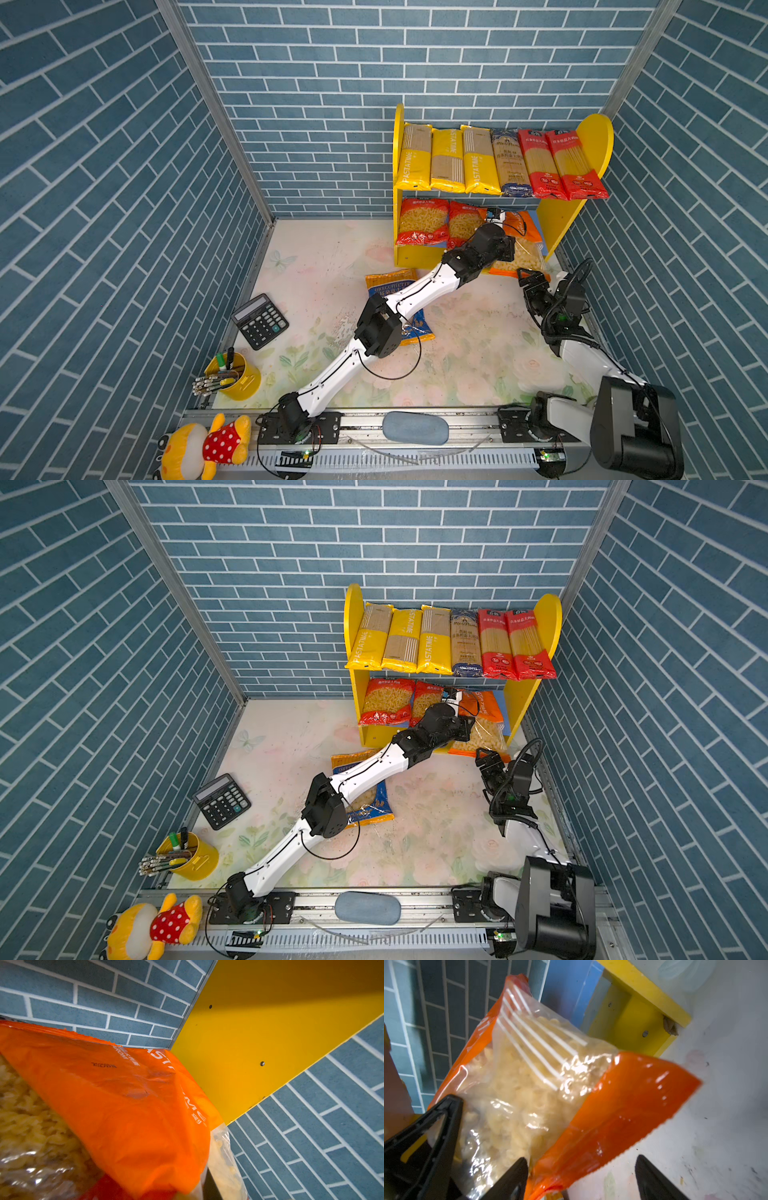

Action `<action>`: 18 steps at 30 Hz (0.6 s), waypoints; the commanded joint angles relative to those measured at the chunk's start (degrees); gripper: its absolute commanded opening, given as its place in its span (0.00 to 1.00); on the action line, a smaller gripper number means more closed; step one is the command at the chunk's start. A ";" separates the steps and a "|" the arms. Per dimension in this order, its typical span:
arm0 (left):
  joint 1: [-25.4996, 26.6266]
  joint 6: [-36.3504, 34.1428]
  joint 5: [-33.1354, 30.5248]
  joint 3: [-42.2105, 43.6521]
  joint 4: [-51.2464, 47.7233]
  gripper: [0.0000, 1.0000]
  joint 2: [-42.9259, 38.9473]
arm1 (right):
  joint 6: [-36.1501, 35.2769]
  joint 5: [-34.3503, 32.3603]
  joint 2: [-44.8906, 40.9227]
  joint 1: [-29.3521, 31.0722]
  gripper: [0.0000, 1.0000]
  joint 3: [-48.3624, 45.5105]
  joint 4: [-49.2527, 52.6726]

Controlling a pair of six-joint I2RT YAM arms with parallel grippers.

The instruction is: Place and organize the pasta boxes and bags onto the shelf

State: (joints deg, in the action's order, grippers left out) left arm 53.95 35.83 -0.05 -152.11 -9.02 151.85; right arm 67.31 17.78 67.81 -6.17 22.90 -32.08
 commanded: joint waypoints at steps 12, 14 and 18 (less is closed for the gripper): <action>-2.16 0.37 3.37 -2.70 2.38 0.06 -0.19 | 5.88 -0.34 9.83 3.32 0.62 4.23 -29.33; -2.49 0.22 4.89 -1.84 2.78 0.10 -0.71 | 5.92 -0.95 9.67 3.30 0.53 4.99 -29.83; -2.89 -1.35 6.70 -0.68 2.47 0.21 -1.99 | 5.43 -1.36 6.93 3.36 0.32 7.10 -26.98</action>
State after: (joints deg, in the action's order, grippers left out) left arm 51.72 36.14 4.73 -152.44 -9.15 151.85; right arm 72.20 16.19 77.58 -3.25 25.08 -53.45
